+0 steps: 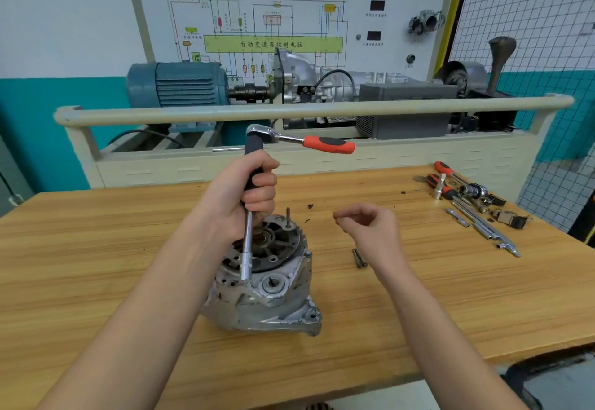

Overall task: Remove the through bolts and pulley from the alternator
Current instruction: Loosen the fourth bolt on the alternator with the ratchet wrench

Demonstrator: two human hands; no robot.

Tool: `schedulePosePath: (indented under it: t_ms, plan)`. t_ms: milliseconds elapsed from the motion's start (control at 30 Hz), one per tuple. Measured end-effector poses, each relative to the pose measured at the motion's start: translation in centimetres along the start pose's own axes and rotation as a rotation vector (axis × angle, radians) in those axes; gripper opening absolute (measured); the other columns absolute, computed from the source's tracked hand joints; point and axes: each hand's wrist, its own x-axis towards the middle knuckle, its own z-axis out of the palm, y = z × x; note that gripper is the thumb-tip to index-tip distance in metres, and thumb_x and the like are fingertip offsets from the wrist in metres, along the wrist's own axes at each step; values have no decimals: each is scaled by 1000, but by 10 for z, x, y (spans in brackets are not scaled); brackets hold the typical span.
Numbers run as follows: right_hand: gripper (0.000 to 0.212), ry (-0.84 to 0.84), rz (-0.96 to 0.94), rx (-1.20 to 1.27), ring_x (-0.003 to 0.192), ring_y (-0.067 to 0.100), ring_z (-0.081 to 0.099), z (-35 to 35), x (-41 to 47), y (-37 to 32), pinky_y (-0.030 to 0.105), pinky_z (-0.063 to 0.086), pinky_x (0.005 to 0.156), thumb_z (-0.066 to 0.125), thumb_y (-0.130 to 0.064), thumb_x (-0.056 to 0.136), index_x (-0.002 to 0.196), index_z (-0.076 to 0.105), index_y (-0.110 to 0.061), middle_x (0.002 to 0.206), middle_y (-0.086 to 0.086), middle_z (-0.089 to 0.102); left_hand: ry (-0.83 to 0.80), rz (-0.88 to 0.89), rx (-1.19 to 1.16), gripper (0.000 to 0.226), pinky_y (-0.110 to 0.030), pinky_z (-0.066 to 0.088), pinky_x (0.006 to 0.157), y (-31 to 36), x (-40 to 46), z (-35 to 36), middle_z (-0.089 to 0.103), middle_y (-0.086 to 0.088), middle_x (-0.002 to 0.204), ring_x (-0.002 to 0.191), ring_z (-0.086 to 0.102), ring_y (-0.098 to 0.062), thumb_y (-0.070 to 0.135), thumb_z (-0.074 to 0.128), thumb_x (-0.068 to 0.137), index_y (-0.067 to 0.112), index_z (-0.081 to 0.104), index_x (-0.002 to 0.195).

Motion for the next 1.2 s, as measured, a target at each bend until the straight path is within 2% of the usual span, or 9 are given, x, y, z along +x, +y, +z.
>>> schedulePosePath:
  t_ms: [67, 200, 333, 567, 700, 867, 1067, 1133, 1200]
  plan:
    - [28, -129, -139, 56, 83, -5, 64, 9, -8, -24, 10, 49, 73, 68, -6, 84, 76, 71, -33, 81, -21, 71, 39, 53, 42, 35, -12, 15, 28, 3, -9, -5, 27, 9, 48, 29, 19, -1, 7, 47, 91, 20, 31, 63]
    - [20, -424, -258, -35, 117, 2, 54, 32, -14, -42, 28, 40, 103, 72, -26, 83, 95, 68, -40, 116, -19, 66, 147, 183, 225, 38, -15, 16, 31, 2, -27, -17, 27, 8, 47, 31, 20, -3, 0, 53, 87, 19, 33, 61]
    - [35, -472, -286, -26, 134, 4, 38, 52, -14, -38, 38, 31, 114, 65, -20, 90, 122, 58, -35, 141, -13, 48, 256, 236, 506, 29, -17, 20, 33, -10, -40, -31, 32, 5, 46, 33, 24, -6, -2, 65, 82, 12, 43, 69]
    - [33, -429, -163, 166, 118, 7, 54, 65, -22, -29, 39, 43, 105, 49, -3, 97, 109, 64, -30, 126, -8, 60, 310, 203, 542, 35, -17, 20, 33, -35, -41, -43, 33, 5, 48, 34, 25, -6, 6, 72, 81, 16, 41, 68]
    - [35, -290, -196, 68, 119, 9, 52, 71, -33, -27, 36, 42, 105, 45, -3, 97, 109, 66, -28, 126, -7, 60, 339, 257, 549, 31, -16, 20, 32, -39, -39, -47, 33, 5, 47, 33, 24, -6, 8, 66, 86, 15, 41, 70]
    - [19, -282, -188, 32, 100, 1, 56, 64, -28, -34, 18, 49, 81, 60, -19, 91, 101, 64, -34, 107, -15, 62, 340, 241, 550, 32, -18, 22, 35, -30, -43, -50, 34, 5, 48, 35, 26, -7, 10, 70, 83, 16, 41, 69]
    - [22, -613, -79, 57, 113, 11, 58, 63, 5, -37, 31, 46, 96, 60, -19, 91, 110, 68, -27, 120, -6, 65, 347, 387, 656, 35, -19, 46, 46, -39, -70, -37, 54, 0, 55, 49, 56, -10, 21, 86, 66, 4, 56, 74]
    - [20, -593, -59, 86, 109, 16, 62, 71, 4, -30, 40, 47, 99, 57, -16, 93, 106, 70, -25, 115, -1, 68, 348, 384, 679, 42, -24, 52, 54, -43, -76, -34, 59, -3, 61, 57, 60, -15, 24, 88, 62, 4, 57, 83]
    - [17, -521, -37, 135, 106, 17, 64, 75, 4, -27, 43, 45, 102, 58, -17, 93, 97, 73, -24, 107, 0, 72, 360, 409, 716, 49, -13, 49, 56, -47, -80, -31, 61, 14, 66, 61, 60, 1, 25, 91, 56, 15, 53, 84]
